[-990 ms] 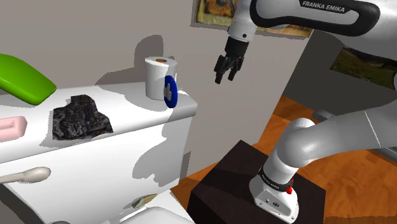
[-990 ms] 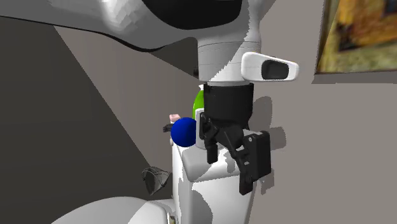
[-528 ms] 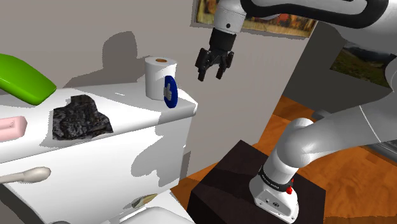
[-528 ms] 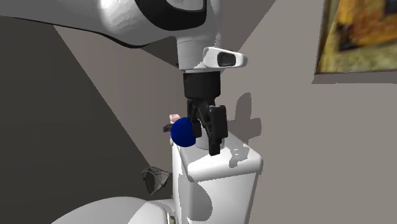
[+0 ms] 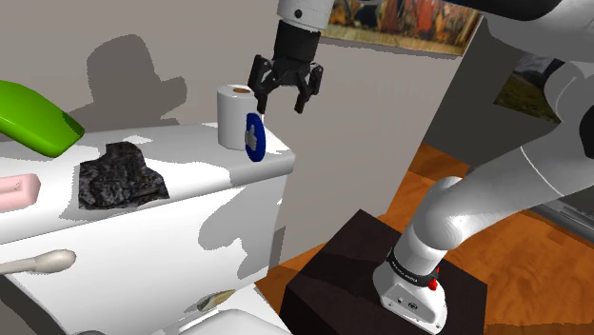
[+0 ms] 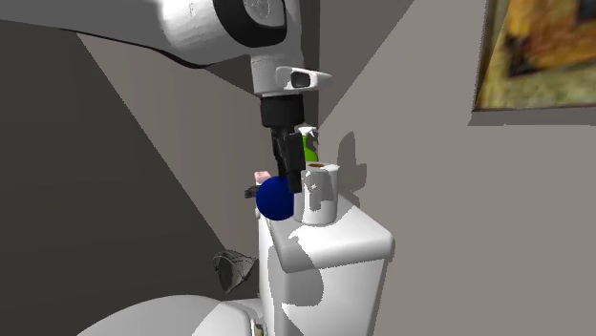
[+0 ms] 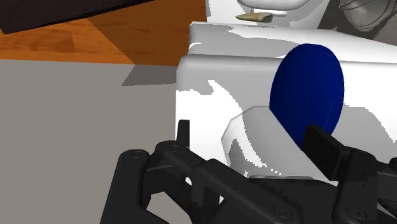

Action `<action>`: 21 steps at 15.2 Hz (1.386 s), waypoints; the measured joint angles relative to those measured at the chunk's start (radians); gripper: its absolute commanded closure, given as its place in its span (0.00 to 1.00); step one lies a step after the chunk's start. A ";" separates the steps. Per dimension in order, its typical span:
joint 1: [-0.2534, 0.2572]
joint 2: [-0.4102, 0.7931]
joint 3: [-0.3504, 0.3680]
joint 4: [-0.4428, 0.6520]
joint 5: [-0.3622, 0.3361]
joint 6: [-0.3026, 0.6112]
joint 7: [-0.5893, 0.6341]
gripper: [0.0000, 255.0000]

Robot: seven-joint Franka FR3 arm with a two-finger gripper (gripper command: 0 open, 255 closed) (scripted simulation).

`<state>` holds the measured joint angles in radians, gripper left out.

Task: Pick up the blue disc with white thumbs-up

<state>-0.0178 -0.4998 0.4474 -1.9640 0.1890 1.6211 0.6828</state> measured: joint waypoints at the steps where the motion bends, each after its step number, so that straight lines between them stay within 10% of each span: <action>1: -0.007 0.033 0.027 0.042 -0.007 -0.005 0.041 0.00; 5: -0.029 0.151 0.123 0.169 -0.046 -0.005 0.183 0.00; 12: -0.024 0.138 0.133 0.074 -0.037 0.080 0.193 0.00; 13: -0.023 0.136 0.134 0.068 -0.036 0.084 0.193 1.00; 21: -0.022 0.134 0.134 0.064 -0.035 0.087 0.194 1.00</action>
<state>-0.0403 -0.3658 0.5813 -1.9002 0.1539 1.7084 0.8764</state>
